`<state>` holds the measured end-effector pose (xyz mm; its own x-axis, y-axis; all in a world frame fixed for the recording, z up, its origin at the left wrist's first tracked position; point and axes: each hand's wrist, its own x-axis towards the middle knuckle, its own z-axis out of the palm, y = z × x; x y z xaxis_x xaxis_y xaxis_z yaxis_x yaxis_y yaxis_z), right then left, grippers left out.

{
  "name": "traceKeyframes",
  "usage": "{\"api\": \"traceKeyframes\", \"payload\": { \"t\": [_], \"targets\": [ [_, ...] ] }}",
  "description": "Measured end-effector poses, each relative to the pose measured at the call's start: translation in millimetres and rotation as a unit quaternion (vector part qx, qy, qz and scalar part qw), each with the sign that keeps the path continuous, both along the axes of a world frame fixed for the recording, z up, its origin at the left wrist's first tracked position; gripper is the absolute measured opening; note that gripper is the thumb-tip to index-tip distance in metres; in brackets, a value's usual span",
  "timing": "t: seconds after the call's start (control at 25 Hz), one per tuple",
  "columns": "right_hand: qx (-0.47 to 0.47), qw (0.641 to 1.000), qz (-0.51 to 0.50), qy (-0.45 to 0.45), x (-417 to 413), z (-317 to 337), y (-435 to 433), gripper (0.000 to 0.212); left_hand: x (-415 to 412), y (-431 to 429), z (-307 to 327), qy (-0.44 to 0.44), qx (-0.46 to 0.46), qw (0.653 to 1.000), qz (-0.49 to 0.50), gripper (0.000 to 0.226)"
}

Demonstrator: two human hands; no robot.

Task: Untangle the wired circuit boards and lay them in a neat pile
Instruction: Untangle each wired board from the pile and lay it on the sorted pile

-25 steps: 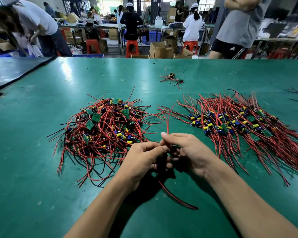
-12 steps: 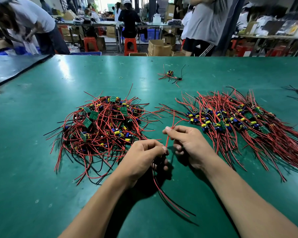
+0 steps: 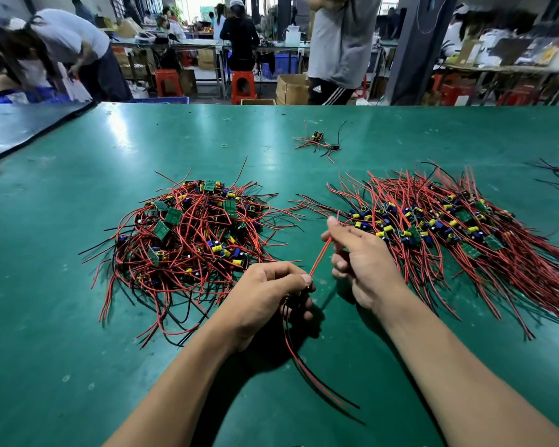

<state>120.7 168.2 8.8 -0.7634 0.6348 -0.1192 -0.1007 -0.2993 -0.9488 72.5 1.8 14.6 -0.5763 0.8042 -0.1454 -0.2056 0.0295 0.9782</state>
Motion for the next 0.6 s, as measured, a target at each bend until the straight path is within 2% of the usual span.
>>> {"api": "traceKeyframes", "payload": {
  "t": [0.12, 0.28, 0.6],
  "targets": [
    [-0.073, 0.997, 0.018, -0.015, 3.3, 5.2, 4.7, 0.029, 0.7, -0.4, 0.3, 0.004, -0.004, 1.000, 0.001, 0.018],
    [-0.194, 0.979, 0.059, 0.031, 8.4, 10.9, 12.4, 0.021, 2.0, -0.5, 1.1, 0.019, -0.012, 1.000, 0.003, 0.017],
    [-0.292, 0.952, 0.086, 0.038, 6.5, 7.7, 14.6, 0.017, 2.9, -0.9, 2.8, 0.007, -0.009, 1.000, 0.001, 0.016]
  ]
}}
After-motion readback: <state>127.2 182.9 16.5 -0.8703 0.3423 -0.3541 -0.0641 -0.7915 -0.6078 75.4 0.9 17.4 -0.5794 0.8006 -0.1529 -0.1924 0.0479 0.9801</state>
